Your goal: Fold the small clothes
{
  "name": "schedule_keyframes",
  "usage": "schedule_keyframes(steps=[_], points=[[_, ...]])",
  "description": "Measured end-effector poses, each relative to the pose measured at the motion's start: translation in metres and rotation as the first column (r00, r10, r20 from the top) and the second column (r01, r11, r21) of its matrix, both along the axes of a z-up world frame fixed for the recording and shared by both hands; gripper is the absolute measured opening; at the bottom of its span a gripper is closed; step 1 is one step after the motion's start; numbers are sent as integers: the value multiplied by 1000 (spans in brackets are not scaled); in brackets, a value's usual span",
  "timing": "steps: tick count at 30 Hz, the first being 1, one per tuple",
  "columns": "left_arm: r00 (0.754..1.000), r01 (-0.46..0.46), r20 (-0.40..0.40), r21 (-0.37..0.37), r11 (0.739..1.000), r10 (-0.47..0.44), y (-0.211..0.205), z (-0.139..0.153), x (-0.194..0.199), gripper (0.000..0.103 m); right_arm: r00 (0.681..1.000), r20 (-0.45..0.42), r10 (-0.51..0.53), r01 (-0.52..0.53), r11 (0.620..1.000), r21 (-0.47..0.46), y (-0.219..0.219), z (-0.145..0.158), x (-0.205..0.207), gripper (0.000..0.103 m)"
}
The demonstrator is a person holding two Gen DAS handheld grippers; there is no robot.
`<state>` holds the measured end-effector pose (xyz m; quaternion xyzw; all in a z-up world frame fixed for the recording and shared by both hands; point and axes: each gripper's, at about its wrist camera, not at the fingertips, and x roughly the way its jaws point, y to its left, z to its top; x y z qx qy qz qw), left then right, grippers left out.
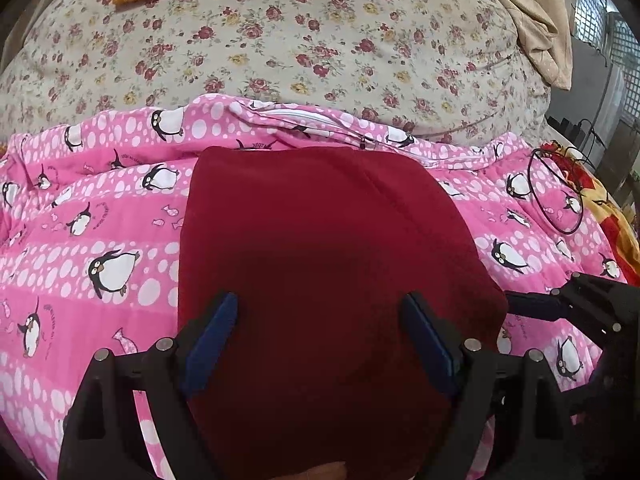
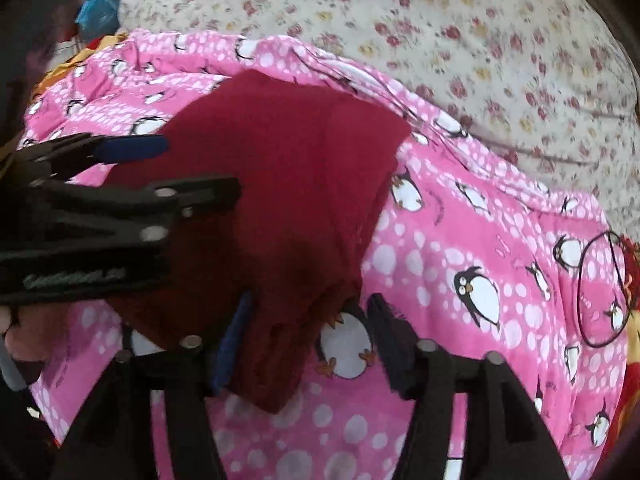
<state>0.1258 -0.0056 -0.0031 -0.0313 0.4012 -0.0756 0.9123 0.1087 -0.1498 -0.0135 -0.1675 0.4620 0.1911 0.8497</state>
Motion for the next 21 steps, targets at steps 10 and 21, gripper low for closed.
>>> schedule_keyframes(steps=[10,21], points=[[1000,10,-8,-35,999,-11,7,7,0,65,1000,-21,-10,11,1000,22,-5,14,4,71],[997,-77,1,-149,986,78,43,20,9,65,974,216,-71,26,978,205,-7,59,85,0]])
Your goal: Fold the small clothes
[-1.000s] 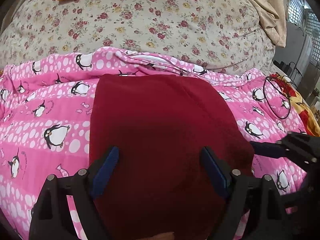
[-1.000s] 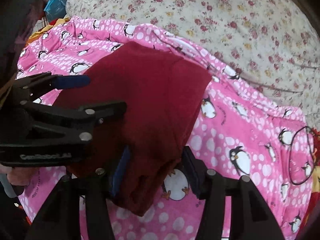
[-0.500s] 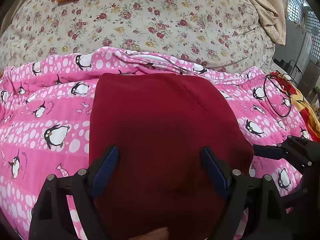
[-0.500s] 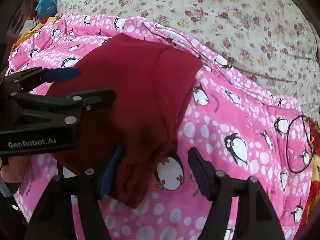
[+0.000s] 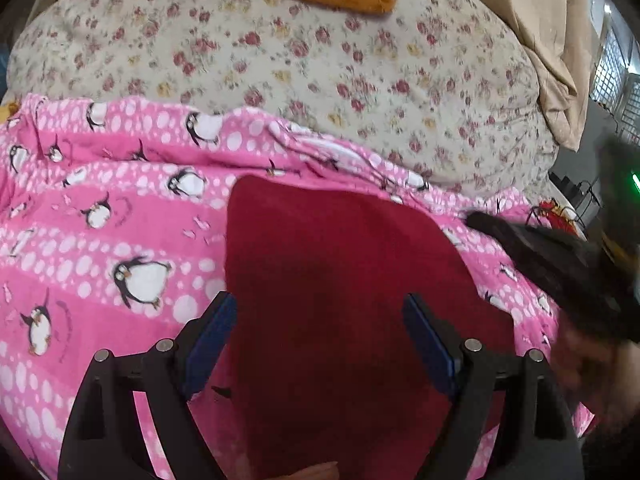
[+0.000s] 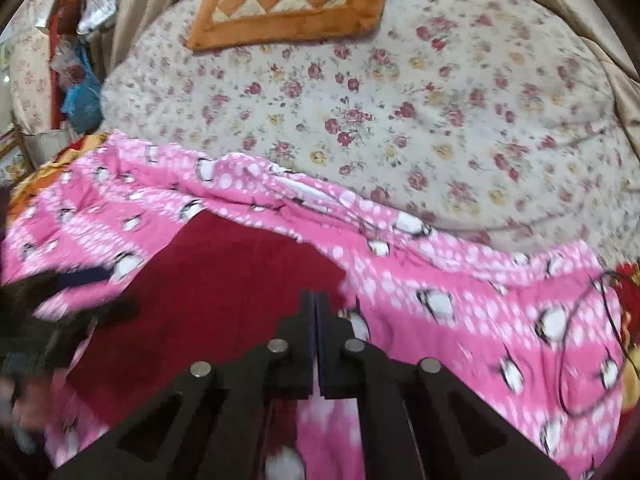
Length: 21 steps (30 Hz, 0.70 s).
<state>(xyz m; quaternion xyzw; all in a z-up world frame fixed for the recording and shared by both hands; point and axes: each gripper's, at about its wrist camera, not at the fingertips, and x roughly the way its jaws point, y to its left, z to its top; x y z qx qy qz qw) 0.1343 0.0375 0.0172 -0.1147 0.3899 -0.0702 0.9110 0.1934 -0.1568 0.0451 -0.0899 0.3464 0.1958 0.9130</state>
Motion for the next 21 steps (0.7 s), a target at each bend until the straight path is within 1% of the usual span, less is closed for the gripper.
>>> schedule_keyframes(steps=[1,2,3,4,6,7,8,9,11,13,15,17,18,19,20,21], points=[[1000,5,-9,11,1000,-5,-3,-3,1,65,1000,5,-2,2,1000,16,5,-3,9,0],[1000,9,-17,11,1000,-9,-4,-5,2,65,1000,-10,8,-8,999,44,8,-8,21,1],[999,13,-29,13,1000,-12,-6,-9,3,65,999,-29,13,-11,999,52,12,-13,29,1],[999,12,-38,33,999,-11,-9,-12,4,65,999,-50,9,-7,999,37,15,-21,37,1],[999,21,-38,55,998,-19,-13,-14,4,65,988,-153,18,-19,1000,-5,15,-50,53,0],[999,29,-34,58,998,-27,-15,-14,3,65,982,-187,-7,3,1000,-24,11,-62,58,0],[999,32,-33,72,997,-30,-17,-13,4,66,981,-191,-24,20,1000,-19,5,-68,60,0],[999,32,-35,78,996,-29,-18,-14,4,66,979,-204,-24,28,999,17,-1,-70,62,0],[999,25,-41,78,997,-22,-17,-15,5,67,975,-221,-30,38,999,31,-2,-69,63,0],[999,18,-45,70,997,-15,-15,-15,4,67,978,-208,-33,35,999,5,2,-65,58,0],[999,9,-50,64,998,-6,-13,-16,5,67,981,-187,-45,49,999,19,0,-50,50,0],[999,3,-53,67,998,0,-12,-17,6,67,987,-153,-55,65,996,67,-8,-30,36,0],[999,3,-53,72,997,1,-13,-17,6,68,990,-135,-45,58,994,94,-10,-18,25,0],[999,3,-52,76,997,1,-14,-17,6,68,992,-121,-22,34,994,102,-8,-11,16,0],[999,2,-50,80,997,2,-14,-17,6,68,994,-106,2,8,996,93,-4,-6,8,0],[999,0,-47,82,997,3,-15,-17,6,68,996,-90,23,-17,998,64,1,-3,-2,0]])
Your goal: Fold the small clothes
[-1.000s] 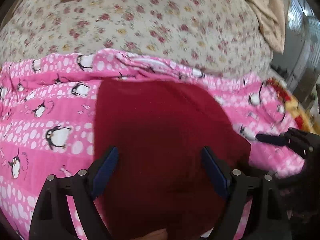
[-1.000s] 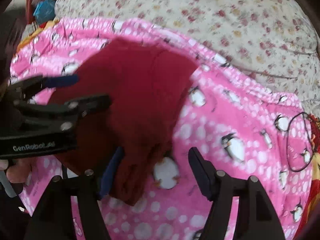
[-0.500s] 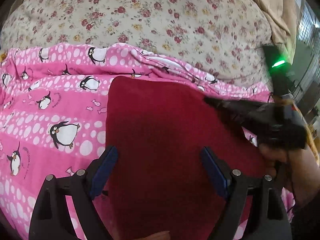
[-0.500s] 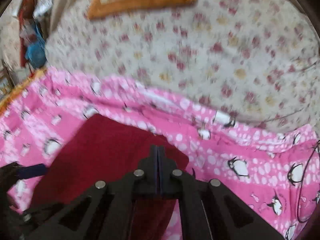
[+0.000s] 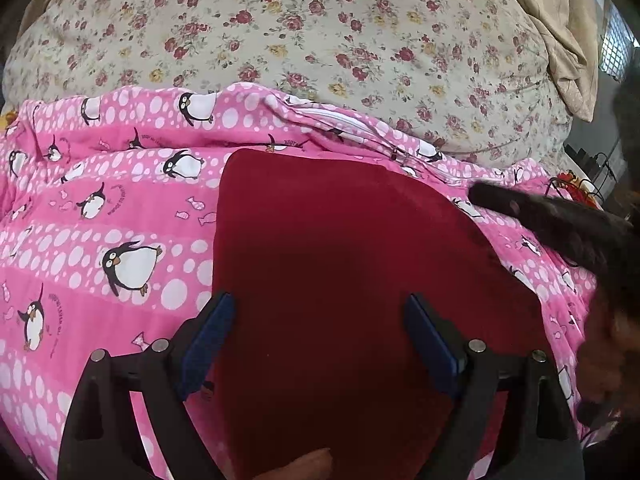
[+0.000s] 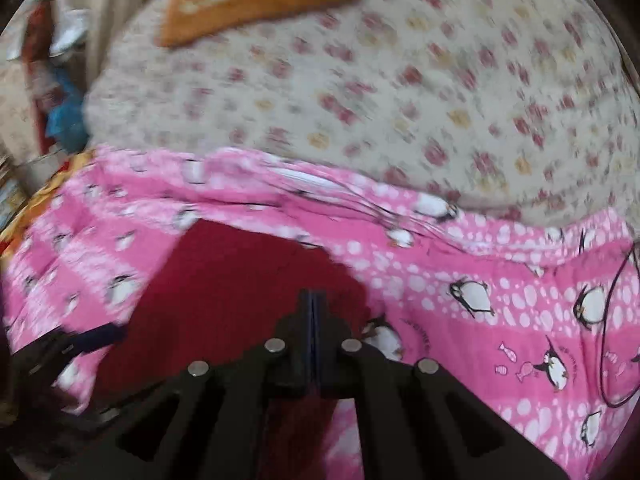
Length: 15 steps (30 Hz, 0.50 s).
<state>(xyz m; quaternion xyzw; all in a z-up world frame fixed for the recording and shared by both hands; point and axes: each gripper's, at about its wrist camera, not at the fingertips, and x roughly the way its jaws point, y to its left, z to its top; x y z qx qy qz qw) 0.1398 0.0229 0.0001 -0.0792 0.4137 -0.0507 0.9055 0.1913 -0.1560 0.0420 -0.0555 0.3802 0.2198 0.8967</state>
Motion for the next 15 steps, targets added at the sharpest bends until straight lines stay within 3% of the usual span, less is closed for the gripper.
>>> schedule_keyframes(steps=[2,3,5,9,13,15], points=[[1000,-2,9,-3,1000,2,0,0,0,69,999,-41,4,-7,996,-94,9,-15,-3,0],[1000,5,17,-2,1000,-5,-1,0,0,69,994,-107,-14,0,991,-131,10,-33,0,0],[1000,7,22,16,1000,-8,-4,1,-1,69,995,-98,-30,20,994,-105,5,-39,-2,0],[1000,-23,19,27,999,22,-1,6,-11,69,997,-34,-76,76,997,16,-11,6,-30,1],[999,-28,18,38,999,28,0,19,-43,69,997,6,-79,78,994,73,-29,39,-80,22],[999,-38,4,44,998,38,-3,21,-65,69,996,21,-89,87,993,83,-40,46,-111,42]])
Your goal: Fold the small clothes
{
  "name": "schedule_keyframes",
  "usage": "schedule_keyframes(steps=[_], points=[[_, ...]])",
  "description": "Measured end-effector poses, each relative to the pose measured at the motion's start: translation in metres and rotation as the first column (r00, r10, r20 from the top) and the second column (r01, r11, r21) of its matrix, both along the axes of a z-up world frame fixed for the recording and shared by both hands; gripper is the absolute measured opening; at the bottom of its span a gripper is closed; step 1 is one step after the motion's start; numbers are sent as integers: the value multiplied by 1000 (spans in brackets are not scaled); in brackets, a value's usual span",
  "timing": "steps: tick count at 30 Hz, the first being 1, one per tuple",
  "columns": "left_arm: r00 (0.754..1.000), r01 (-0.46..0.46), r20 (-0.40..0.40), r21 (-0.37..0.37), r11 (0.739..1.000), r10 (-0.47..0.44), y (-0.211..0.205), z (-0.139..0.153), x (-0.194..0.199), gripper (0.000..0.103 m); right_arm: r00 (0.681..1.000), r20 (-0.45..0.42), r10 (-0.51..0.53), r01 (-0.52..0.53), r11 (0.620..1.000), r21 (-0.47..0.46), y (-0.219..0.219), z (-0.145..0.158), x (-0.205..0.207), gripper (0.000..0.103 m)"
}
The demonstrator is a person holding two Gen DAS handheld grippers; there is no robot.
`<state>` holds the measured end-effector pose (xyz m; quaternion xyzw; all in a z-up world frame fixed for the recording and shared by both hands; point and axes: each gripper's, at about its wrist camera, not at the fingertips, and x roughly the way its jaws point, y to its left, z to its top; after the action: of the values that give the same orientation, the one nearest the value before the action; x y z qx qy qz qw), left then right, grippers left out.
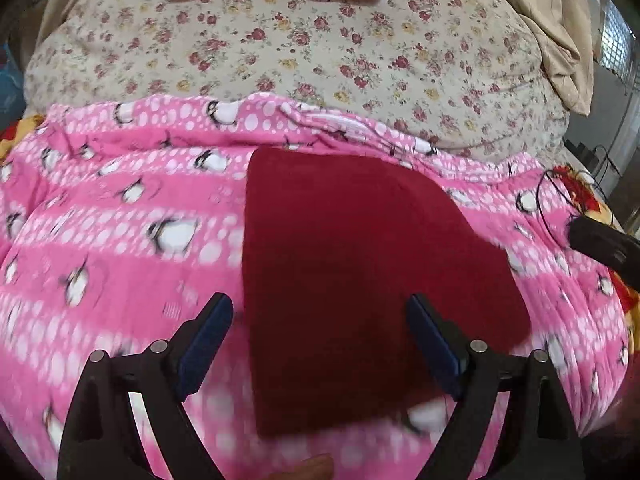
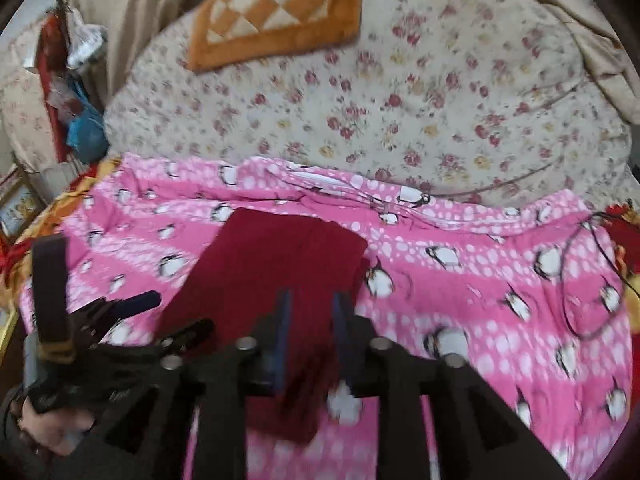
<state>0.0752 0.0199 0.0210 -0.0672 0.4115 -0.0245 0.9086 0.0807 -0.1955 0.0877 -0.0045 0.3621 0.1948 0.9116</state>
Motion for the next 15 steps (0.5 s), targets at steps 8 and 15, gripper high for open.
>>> schedule_keyframes(steps=[8,15], points=[[999,-46,-9,51,998,46,-29,20,-62,69,999,16,-41,41,998,42,-42,-12,-78,60],[998,-58,23,154,986,55,-59,56,-90,69,995,67,-69,67,997,32,-61,-5,-87,60]])
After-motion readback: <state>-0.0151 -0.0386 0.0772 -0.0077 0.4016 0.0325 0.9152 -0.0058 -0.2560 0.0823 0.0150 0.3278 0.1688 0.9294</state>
